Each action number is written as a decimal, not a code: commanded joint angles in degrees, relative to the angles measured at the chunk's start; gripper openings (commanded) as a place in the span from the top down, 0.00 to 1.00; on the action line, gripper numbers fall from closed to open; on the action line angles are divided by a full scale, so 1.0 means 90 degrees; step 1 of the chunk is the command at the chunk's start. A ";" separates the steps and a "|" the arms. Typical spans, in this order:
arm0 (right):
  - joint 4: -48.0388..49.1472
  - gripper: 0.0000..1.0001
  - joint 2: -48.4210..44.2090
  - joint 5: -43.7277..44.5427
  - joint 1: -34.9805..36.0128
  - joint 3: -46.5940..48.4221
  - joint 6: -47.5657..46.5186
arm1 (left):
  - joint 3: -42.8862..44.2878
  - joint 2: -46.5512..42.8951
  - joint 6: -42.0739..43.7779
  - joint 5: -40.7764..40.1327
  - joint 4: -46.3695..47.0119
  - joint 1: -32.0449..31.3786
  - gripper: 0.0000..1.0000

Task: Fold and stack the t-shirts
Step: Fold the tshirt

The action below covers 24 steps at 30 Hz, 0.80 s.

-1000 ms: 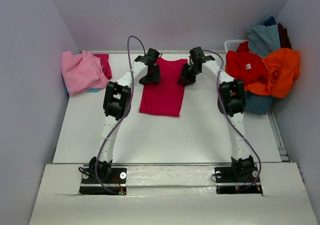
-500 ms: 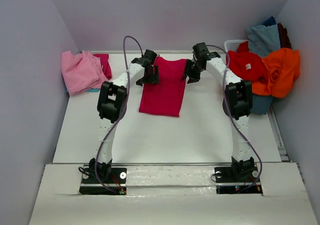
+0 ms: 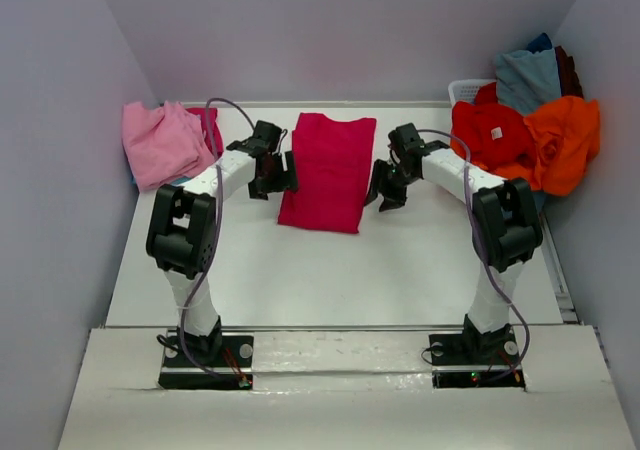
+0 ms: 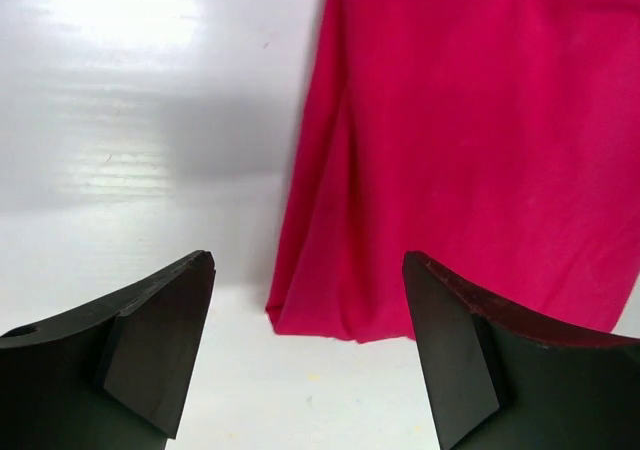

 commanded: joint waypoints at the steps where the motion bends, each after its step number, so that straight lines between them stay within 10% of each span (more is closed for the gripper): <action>1: 0.0773 0.45 -0.0641 -0.0273 0.0034 -0.0722 0.0459 | -0.0792 -0.0557 -0.0115 0.0578 0.0480 0.0180 0.12; 24: 0.2268 0.46 -0.0476 -0.1152 0.0553 -0.2119 0.1611 | -0.2072 -0.0528 -0.0310 0.2375 0.1437 0.0756 0.12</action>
